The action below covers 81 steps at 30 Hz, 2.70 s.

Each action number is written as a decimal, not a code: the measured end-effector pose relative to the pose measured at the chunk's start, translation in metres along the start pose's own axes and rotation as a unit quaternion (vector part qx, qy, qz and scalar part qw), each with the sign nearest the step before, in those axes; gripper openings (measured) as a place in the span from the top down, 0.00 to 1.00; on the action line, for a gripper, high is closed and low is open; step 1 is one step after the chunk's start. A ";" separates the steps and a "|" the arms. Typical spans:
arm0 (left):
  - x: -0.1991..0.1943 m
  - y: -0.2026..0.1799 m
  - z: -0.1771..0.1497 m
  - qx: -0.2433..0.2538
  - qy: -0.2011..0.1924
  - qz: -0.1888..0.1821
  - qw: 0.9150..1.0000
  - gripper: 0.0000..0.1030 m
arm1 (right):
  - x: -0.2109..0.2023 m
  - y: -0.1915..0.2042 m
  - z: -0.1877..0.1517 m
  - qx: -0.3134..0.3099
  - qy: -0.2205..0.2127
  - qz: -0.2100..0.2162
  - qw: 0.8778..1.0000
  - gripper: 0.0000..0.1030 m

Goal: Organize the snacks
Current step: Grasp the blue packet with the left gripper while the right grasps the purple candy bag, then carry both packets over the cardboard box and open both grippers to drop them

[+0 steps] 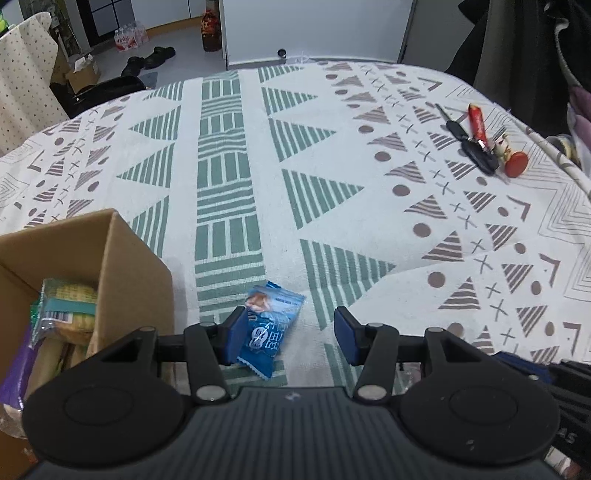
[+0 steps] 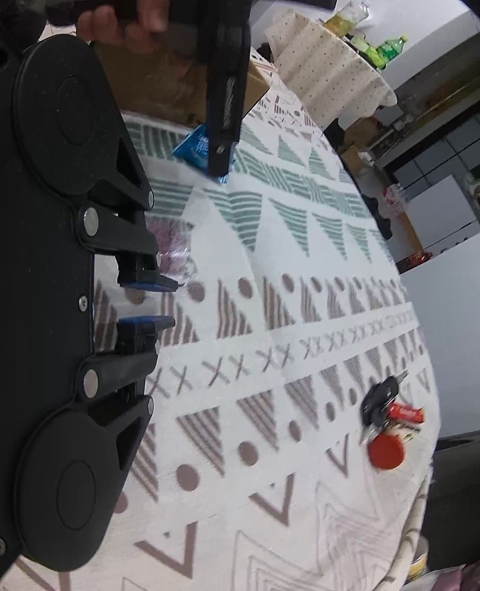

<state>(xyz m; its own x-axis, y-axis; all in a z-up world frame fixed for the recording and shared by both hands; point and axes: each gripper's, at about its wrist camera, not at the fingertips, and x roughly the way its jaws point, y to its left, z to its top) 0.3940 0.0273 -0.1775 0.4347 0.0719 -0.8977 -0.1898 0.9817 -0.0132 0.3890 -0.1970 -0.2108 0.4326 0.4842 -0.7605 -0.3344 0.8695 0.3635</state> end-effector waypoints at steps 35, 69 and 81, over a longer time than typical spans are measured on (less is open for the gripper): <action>-0.058 0.007 -0.033 -0.040 -0.001 -0.047 0.998 0.77 | -0.018 0.039 -0.019 -0.037 -0.001 0.014 0.999 0.69; -0.171 0.121 -0.062 -0.116 -0.078 -0.064 0.988 0.77 | -0.091 0.157 -0.006 -0.067 -0.068 0.030 0.995 0.69; -0.174 0.163 -0.050 -0.132 -0.084 -0.057 0.986 0.77 | -0.076 0.192 0.005 -0.083 -0.065 0.042 0.994 0.70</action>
<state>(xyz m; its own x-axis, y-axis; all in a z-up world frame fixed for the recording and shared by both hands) 0.2437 0.1663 -0.0453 0.6021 0.0128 -0.7983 -0.3439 0.9065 -0.2448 0.2963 -0.0664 -0.0807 0.4982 0.5724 -0.6513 -0.5026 0.8027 0.3210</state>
